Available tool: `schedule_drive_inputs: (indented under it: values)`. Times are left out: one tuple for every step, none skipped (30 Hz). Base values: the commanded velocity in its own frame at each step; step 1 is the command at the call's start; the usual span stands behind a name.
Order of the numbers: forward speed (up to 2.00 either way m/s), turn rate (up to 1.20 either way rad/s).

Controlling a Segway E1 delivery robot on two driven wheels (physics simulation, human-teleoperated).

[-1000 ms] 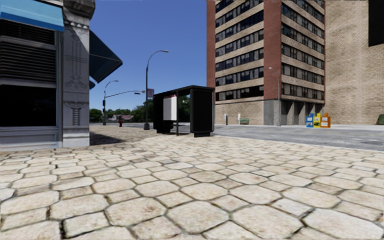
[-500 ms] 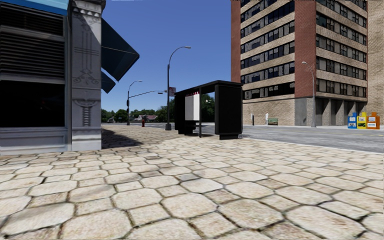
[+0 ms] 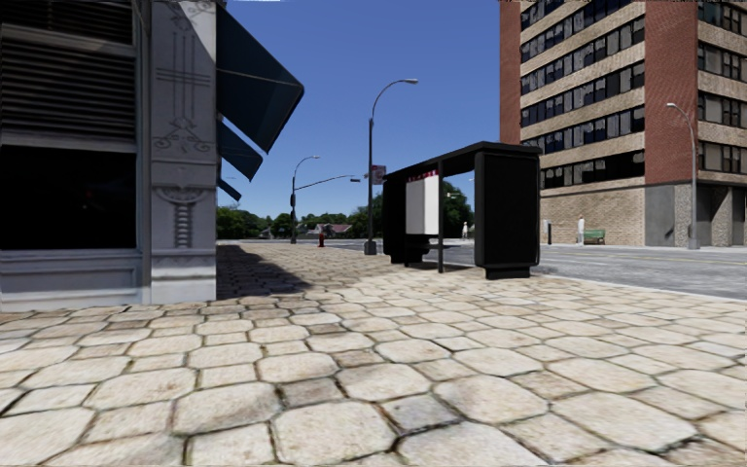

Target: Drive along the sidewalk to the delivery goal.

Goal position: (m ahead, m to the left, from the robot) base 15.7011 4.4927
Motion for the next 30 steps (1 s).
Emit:
schedule_drive_inputs:
  values:
    - [2.00,0.36]
    - [2.00,0.36]
    - [2.00,0.36]
    - [2.00,0.36]
    - [2.00,0.36]
    - [2.00,0.36]
    - [2.00,0.36]
    - [2.00,0.36]
    - [2.00,0.36]
    - [2.00,0.36]
    - [2.00,0.00]
    - [2.00,0.00]
    - [2.00,0.00]
    - [2.00,0.00]
    - [2.00,0.00]
    - [2.00,0.00]
    - [2.00,0.00]
    - [2.00,0.00]
    - [2.00,0.00]
    - [2.00,0.00]
    - [2.00,0.00]
    - [2.00,0.00]
    - [2.00,0.00]
    - [2.00,0.00]
    - [2.00,0.00]
    - [2.00,0.00]
    - [2.00,0.00]
    - [2.00,0.00]
    - [2.00,0.00]
    - [2.00,0.00]
